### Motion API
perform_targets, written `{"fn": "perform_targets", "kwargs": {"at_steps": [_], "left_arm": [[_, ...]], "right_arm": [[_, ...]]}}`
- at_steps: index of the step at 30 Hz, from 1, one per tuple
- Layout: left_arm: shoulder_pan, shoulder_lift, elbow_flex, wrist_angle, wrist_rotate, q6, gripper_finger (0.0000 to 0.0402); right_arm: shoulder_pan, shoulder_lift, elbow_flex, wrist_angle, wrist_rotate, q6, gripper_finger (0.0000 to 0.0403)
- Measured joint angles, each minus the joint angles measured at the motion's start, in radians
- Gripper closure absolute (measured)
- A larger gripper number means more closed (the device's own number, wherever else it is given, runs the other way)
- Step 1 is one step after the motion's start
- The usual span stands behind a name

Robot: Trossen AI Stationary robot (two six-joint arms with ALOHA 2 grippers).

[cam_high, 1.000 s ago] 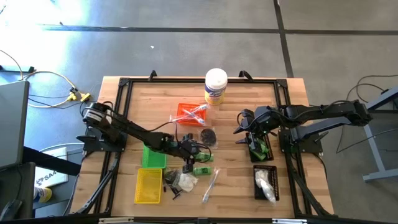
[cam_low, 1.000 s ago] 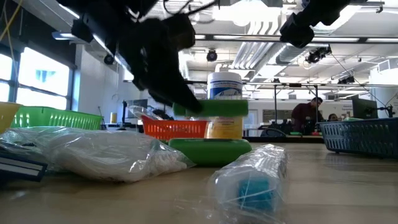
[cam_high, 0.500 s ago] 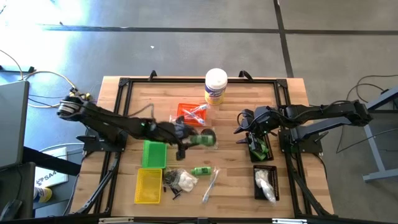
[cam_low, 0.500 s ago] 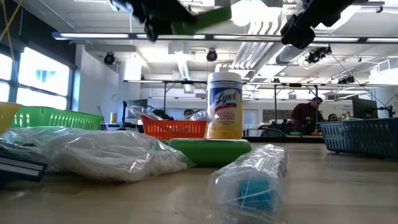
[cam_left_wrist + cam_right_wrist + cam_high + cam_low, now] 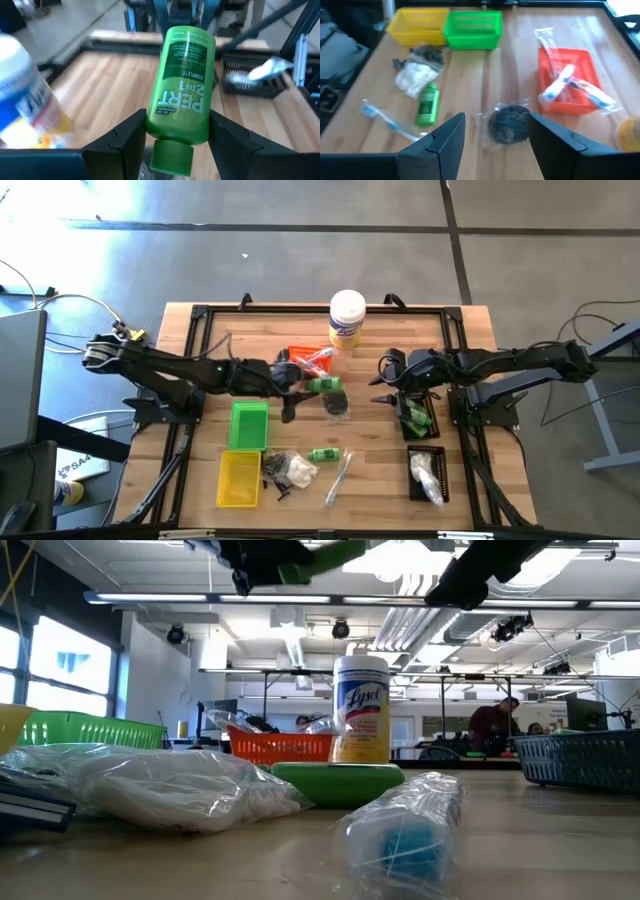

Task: Pick & Place Travel size toiletries
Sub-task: Put the green shampoo into the top black bin

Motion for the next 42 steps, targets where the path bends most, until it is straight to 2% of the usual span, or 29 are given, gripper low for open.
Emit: {"fn": "perform_targets", "kwargs": {"at_steps": [2, 7, 10, 13, 17, 24, 28, 30, 34, 42], "left_arm": [[-0.001, 0.039, -0.032, 0.097, 0.002, -0.017, 0.0217], [0.0, 0.135, -0.157, 0.462, 0.035, -0.045, 0.0217], [-0.001, 0.147, -0.214, 0.585, 0.043, -0.055, 0.0217], [-0.009, 0.147, -0.267, 0.681, 0.042, -0.052, 0.0217], [-0.015, 0.146, -0.326, 0.815, 0.042, -0.024, 0.0217], [-0.015, 0.146, -0.375, 0.88, 0.044, -0.028, 0.0217], [-0.014, 0.146, -0.375, 0.89, 0.044, -0.025, 0.0217], [-0.014, 0.146, -0.375, 0.892, 0.045, -0.017, 0.0217], [-0.014, 0.146, -0.375, 0.902, 0.045, -0.008, 0.0217], [-0.014, 0.146, -0.375, 0.899, 0.045, -0.009, 0.0217]], "right_arm": [[-0.001, 0.01, -0.001, -0.002, 0.007, 0.0, 0.02], [-0.002, 0.012, -0.025, -0.04, 0.003, 0.009, 0.02], [-0.004, 0.003, -0.037, -0.112, 0.024, 0.039, 0.02], [-0.005, -0.002, -0.078, -0.071, 0.03, 0.046, 0.02], [-0.021, 0.002, -0.203, 0.205, 0.026, 0.044, 0.02], [-0.063, 0.023, -0.469, 1.036, 0.026, 0.048, 0.02], [-0.081, 0.073, -0.556, 1.335, 0.029, 0.11, 0.02], [-0.081, 0.099, -0.563, 1.388, 0.029, 0.145, 0.02], [-0.081, 0.163, -0.564, 1.378, 0.017, 0.19, 0.02], [-0.08, 0.267, -0.544, 1.408, -0.11, 0.191, 0.02]]}}
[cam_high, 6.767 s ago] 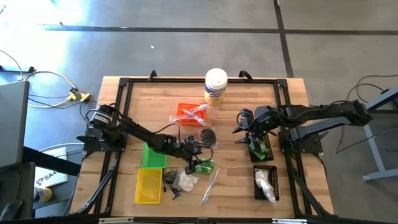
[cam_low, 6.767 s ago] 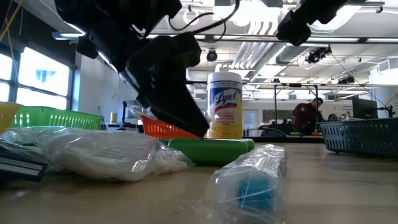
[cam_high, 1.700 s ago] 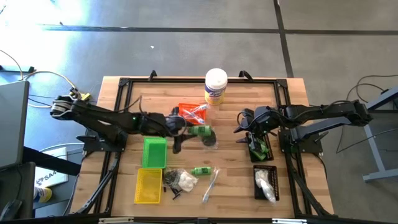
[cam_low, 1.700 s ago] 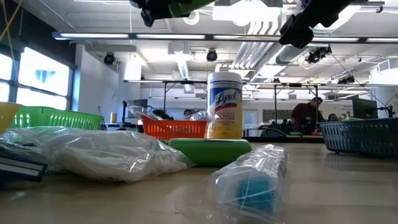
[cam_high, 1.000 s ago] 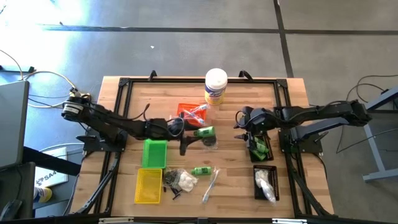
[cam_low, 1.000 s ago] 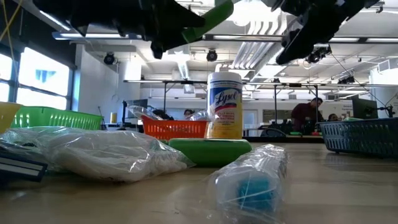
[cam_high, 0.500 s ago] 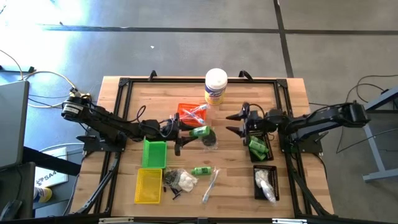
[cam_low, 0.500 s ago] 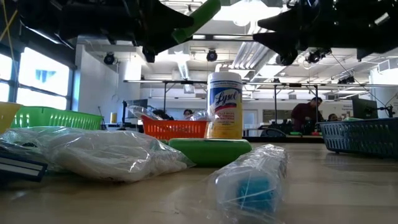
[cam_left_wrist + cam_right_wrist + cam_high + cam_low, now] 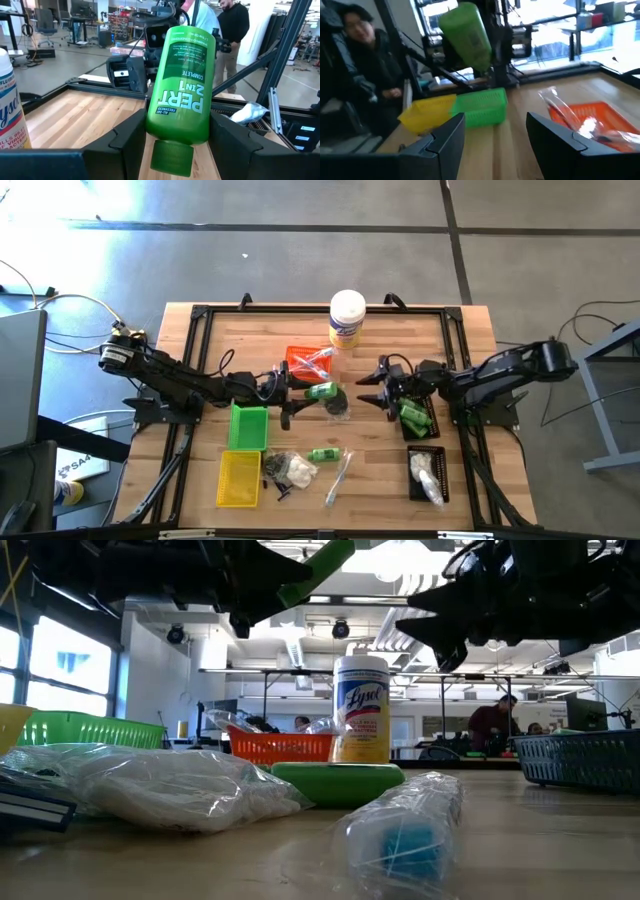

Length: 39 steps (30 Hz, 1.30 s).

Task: Pick & Place Travel size toiletries
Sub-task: Put the green shampoo into the top black bin

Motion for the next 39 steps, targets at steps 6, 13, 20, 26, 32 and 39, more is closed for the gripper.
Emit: {"fn": "perform_targets", "kwargs": {"at_steps": [6, 13, 20, 26, 32, 39], "left_arm": [[0.0, 0.0, 0.0, -0.001, 0.0, 0.0, 0.0217], [0.0, 0.0, 0.0, -0.001, 0.0, 0.0, 0.0217], [0.001, 0.0, 0.0, 0.0, 0.0, -0.001, 0.0217], [0.001, 0.0, 0.0, 0.0, 0.0, -0.001, 0.0217], [0.001, 0.0, 0.0, 0.0, 0.0, -0.001, 0.0217], [0.001, 0.0, 0.0, 0.008, -0.001, -0.01, 0.0217]], "right_arm": [[0.0, 0.086, 0.065, 0.076, -0.035, 0.058, 0.02], [0.048, 0.203, 0.16, 0.075, 0.013, -0.099, 0.0195], [0.111, 0.263, 0.246, 0.077, 0.143, -0.191, 0.0124], [0.114, 0.269, 0.294, 0.036, 0.146, -0.137, 0.0057], [0.114, 0.269, 0.337, 0.012, 0.118, -0.137, 0.004], [0.114, 0.269, 0.368, -0.033, 0.081, -0.144, 0.0056]]}}
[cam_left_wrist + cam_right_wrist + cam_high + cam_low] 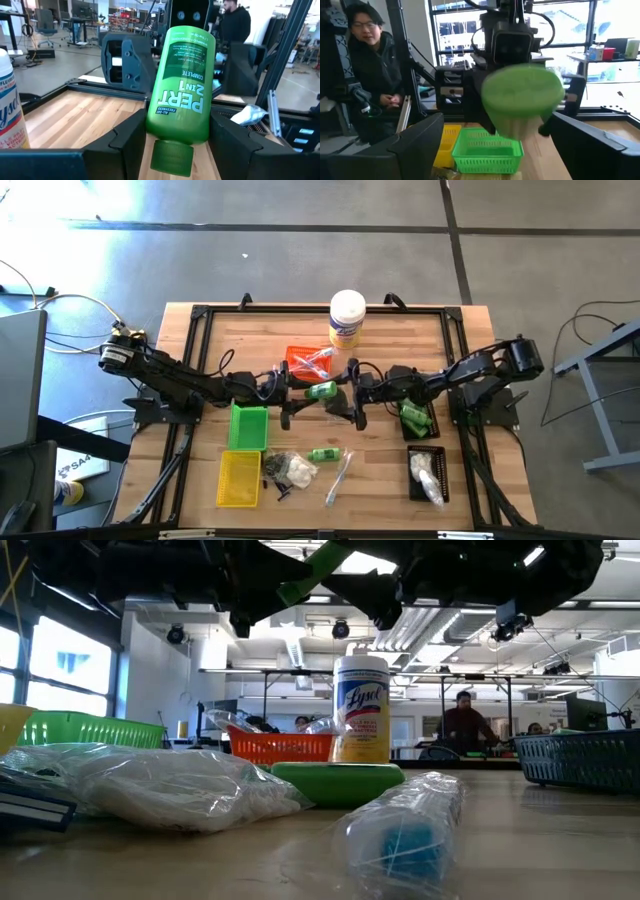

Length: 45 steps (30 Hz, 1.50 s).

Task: Pick & Place Travel size toiletries
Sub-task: Put the green shampoo into the top black bin

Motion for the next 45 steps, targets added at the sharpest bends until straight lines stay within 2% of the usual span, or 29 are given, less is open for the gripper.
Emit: {"fn": "perform_targets", "kwargs": {"at_steps": [6, 13, 29, 36, 41, 45], "left_arm": [[0.0, 0.001, 0.003, 0.028, -0.004, -0.009, 0.0217], [0.0, 0.034, 0.071, 0.017, -0.006, -0.001, 0.0217], [0.0, 0.034, 0.071, -0.021, -0.003, -0.01, 0.0217], [0.001, 0.034, 0.071, -0.028, -0.007, -0.035, 0.0217], [0.001, 0.036, 0.069, -0.043, -0.006, -0.036, 0.0217], [0.0, 0.038, 0.067, -0.05, -0.007, -0.039, 0.0217]], "right_arm": [[0.0, 0.0, 0.0, 0.003, 0.002, 0.0, 0.0068], [0.0, 0.0, -0.001, 0.002, 0.003, 0.001, 0.0074], [0.004, 0.0, -0.003, 0.014, 0.031, 0.002, 0.0074], [0.003, 0.001, -0.003, 0.017, 0.089, -0.014, 0.0074], [0.002, 0.001, -0.002, -0.033, 0.091, 0.006, 0.0074], [0.001, -0.001, 0.0, -0.075, 0.046, 0.044, 0.0074]]}}
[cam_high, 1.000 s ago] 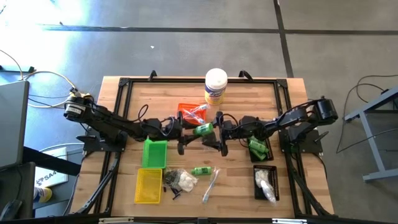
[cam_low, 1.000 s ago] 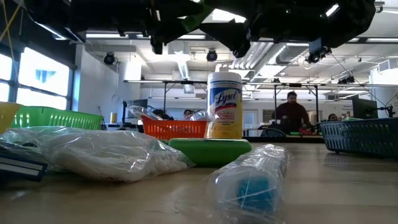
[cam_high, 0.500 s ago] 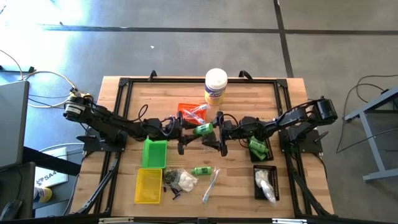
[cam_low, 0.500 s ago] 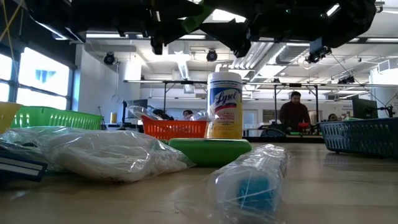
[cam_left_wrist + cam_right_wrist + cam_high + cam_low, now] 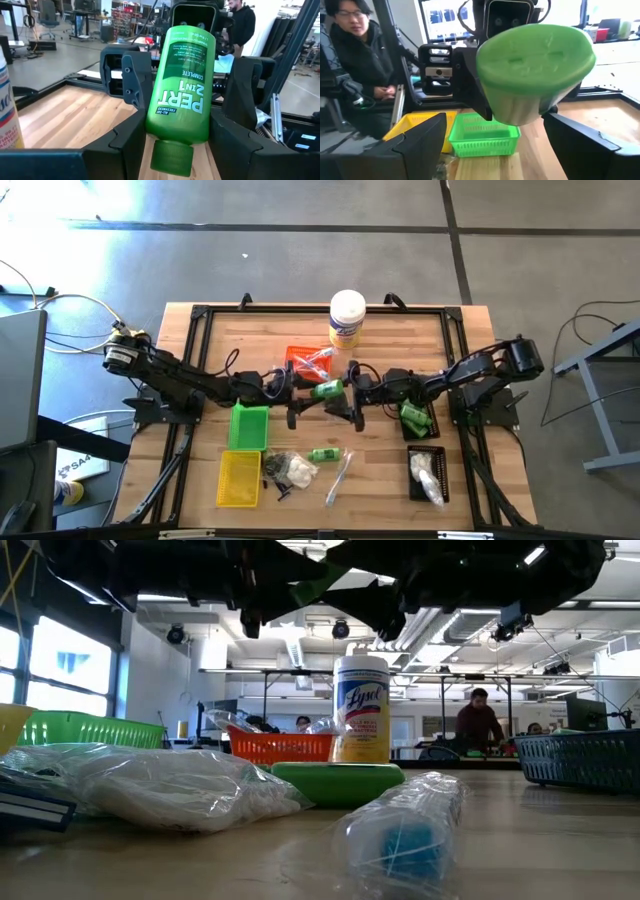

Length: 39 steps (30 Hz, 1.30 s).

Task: Pick & Place Travel size toiletries
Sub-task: Put the green shampoo into the top black bin

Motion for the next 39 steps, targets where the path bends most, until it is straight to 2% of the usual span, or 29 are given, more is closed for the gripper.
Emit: {"fn": "perform_targets", "kwargs": {"at_steps": [10, 17, 20, 25, 35, 39], "left_arm": [[0.0, -0.001, 0.001, 0.017, -0.001, 0.038, 0.0217], [-0.001, -0.003, 0.001, 0.018, 0.002, 0.065, 0.0217], [0.0, -0.004, 0.001, 0.022, 0.03, 0.066, 0.0217], [0.0, -0.004, 0.001, 0.018, 0.032, 0.064, 0.0217], [0.0, -0.004, 0.002, 0.011, 0.032, 0.053, 0.0217], [0.0, -0.004, 0.002, 0.011, 0.032, 0.052, 0.0217]], "right_arm": [[0.002, -0.017, 0.0, -0.018, -0.007, -0.021, 0.0074], [0.0, -0.078, -0.001, -0.187, 0.022, -0.045, 0.0074], [0.0, -0.092, -0.001, -0.165, 0.053, -0.084, 0.0074], [0.0, -0.094, -0.001, -0.104, -0.013, -0.09, 0.0074], [0.0, -0.023, -0.001, 0.051, -0.041, -0.089, 0.0074], [0.0, 0.0, -0.001, 0.104, -0.041, -0.089, 0.0089]]}}
